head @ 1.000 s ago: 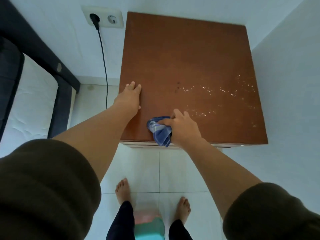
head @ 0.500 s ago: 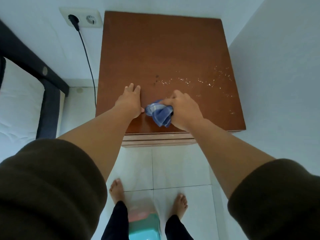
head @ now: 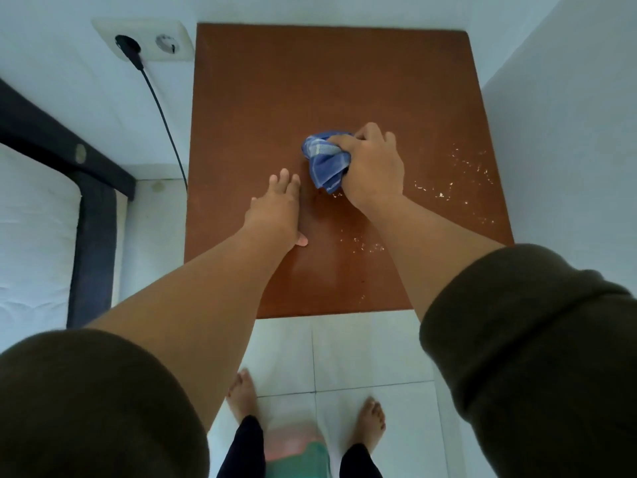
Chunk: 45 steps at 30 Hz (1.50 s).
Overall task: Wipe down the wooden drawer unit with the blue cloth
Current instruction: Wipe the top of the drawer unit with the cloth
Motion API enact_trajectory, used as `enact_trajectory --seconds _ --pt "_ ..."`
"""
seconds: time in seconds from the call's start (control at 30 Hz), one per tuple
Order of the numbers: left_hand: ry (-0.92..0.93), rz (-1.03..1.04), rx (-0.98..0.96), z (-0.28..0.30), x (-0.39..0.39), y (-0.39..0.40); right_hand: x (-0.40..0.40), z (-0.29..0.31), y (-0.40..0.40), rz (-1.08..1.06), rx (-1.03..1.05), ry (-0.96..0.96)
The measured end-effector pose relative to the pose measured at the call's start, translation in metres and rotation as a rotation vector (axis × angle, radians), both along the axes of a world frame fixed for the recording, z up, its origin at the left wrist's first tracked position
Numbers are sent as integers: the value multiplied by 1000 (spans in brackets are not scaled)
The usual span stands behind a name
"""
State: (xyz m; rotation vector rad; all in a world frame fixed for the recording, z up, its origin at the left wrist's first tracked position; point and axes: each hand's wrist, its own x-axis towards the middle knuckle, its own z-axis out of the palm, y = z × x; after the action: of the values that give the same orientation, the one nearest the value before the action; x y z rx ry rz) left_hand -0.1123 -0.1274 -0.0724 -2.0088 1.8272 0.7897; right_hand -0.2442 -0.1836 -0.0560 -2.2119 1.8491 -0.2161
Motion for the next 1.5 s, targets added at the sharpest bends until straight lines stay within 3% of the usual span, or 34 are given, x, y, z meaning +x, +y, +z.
enact_trajectory --seconds 0.27,0.4,0.73,1.1,1.27,1.5 --pt "-7 0 14 0 -2 0 5 -11 -33 66 162 221" --pt "6 4 21 3 -3 0 -5 -9 -28 139 194 227" --pt "0 -3 -14 1 -4 6 -54 2 86 256 334 155" --pt "-7 47 -47 1 -45 40 -95 6 183 353 395 242" --pt "43 45 -107 5 -63 32 -100 21 165 336 277 94" --pt "39 -15 -89 0 -77 1 -105 27 93 145 91 32"
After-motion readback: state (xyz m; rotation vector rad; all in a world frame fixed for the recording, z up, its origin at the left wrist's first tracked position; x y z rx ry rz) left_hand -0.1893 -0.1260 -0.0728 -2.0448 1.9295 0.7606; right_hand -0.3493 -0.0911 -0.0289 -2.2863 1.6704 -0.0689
